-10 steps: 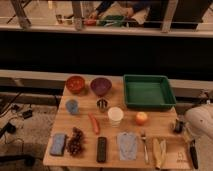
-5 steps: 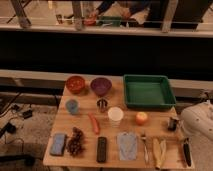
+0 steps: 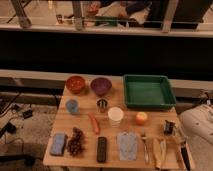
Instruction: Wipe table surface with brush
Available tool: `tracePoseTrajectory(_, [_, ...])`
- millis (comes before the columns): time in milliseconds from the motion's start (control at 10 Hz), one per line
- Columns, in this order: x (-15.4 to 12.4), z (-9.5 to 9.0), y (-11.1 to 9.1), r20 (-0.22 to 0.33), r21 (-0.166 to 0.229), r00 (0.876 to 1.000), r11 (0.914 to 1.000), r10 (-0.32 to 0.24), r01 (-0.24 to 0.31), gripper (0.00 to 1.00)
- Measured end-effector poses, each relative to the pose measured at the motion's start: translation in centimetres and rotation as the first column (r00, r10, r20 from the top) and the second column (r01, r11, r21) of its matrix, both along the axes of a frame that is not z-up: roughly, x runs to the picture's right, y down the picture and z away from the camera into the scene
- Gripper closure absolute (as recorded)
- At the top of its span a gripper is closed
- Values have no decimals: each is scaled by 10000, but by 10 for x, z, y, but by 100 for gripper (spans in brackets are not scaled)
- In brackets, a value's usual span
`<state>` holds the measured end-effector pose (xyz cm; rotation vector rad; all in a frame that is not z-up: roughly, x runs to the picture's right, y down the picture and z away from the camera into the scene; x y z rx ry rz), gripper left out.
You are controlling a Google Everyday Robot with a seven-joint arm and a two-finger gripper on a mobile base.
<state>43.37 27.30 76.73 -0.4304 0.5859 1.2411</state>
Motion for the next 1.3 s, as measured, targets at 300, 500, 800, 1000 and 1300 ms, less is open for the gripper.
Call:
tracePoseTrajectory(300, [20,-1,4,-380,-253,9993,9997,-55,45,100])
tracePoseTrajectory(500, [33,3,5,-774,-262,9970,9996,88,-109,100])
tracePoseTrajectory(800, [33,17,-2,-951,-185,9952,9995,236,-255,100])
tracePoseTrajectory(1000, [4,19,-8,-519,-10,9981,9995,318,-319,100])
tracePoseTrajectory(1300, [0,8,-9,-318,32,9987,9992,406,-405,100])
